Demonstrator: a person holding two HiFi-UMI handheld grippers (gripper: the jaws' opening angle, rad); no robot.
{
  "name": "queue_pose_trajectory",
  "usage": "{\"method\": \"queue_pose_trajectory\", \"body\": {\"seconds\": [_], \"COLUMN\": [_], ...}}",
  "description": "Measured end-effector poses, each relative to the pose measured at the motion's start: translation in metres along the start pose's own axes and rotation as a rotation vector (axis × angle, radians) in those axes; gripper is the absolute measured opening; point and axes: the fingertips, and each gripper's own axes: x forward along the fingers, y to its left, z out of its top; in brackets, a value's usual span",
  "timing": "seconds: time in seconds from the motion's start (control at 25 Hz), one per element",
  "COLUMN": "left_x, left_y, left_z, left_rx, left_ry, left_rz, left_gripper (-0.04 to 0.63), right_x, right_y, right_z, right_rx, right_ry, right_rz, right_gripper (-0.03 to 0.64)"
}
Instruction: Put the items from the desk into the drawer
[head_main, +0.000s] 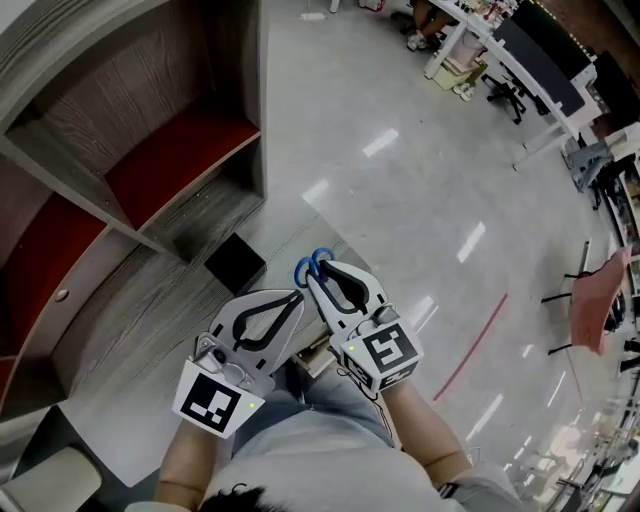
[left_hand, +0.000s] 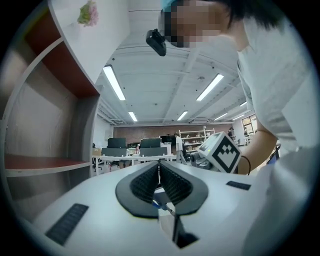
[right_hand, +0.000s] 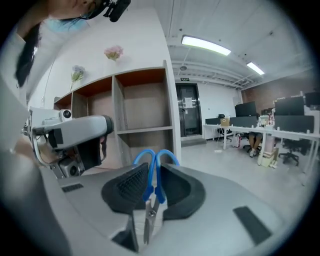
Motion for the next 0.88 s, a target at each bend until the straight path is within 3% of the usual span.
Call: {"method": "queue_pose_trajectory", "body": {"seconds": [0.48, 0.68, 0.88], "left_x": [0.007, 0.033, 0.056], "left_y": [-0.038, -0.071, -0.128], "left_z": [0.032, 0.033, 0.052], "left_rx": [-0.01, 0.019, 0.024], "left_ry": [-0.038, -0.053, -0.066], "left_rz": [-0.145, -0.223, -0.226], "left_gripper": [0.011, 0.011, 0.011], "right_x": [-0.076, -0.12, -0.185], "right_y": [0.003, -0.014, -0.027], "right_z": [0.051, 0.047, 0.046], "right_rx": [0.031, 0.033, 0.023], "right_ry": [-0.143, -0.178, -0.211], "right_rz": [-0.135, -0.205, -0.209], "right_gripper": [0.092, 0.092, 0.092]}}
